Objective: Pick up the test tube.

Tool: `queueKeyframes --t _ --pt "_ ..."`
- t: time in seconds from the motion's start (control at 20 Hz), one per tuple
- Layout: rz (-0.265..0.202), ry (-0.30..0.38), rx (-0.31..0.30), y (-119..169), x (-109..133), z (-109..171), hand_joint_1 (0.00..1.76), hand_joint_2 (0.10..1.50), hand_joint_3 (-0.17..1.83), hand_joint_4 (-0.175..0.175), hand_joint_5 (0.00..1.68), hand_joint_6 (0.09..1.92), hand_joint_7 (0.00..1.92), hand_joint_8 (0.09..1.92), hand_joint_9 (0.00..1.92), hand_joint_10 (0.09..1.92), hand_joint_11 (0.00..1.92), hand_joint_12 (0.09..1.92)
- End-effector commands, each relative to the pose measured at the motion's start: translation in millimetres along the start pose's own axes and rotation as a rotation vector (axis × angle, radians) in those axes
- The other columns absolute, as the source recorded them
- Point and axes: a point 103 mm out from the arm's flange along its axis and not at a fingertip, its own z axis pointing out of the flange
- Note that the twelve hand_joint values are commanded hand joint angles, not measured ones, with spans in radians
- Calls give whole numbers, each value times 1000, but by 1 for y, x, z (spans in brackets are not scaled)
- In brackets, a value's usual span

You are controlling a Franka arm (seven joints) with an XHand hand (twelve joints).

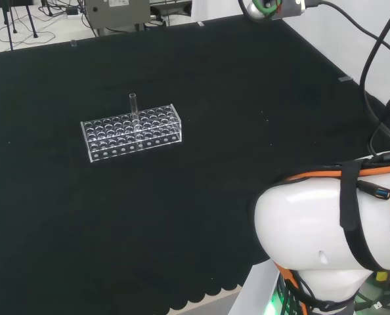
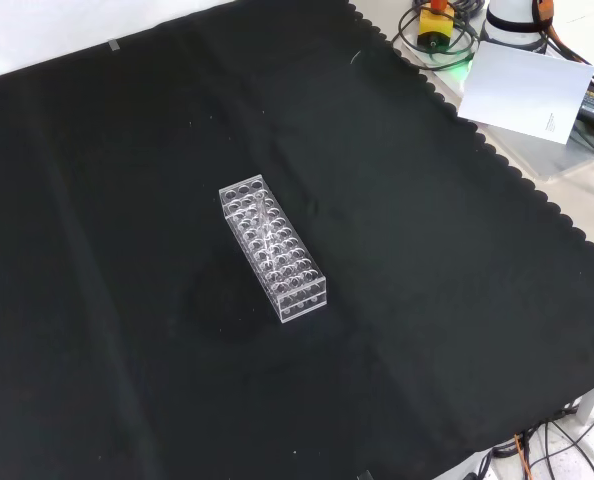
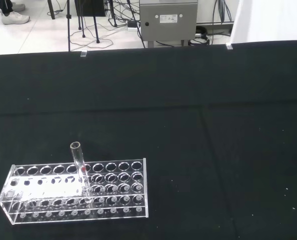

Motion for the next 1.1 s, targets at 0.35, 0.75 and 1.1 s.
queueKeyframes --t 0.35,0.75,1.1 --pt "-11 10 18 17 17 4 754 730 602 -145 217 435 101 1001 94 1029 39 1541" --pt "-79 45 74 61 50 24 755 728 600 -146 226 430 118 1010 122 1042 56 1540" --pt "-161 93 156 104 54 48 758 727 601 -154 249 437 166 1020 152 1047 83 1535"
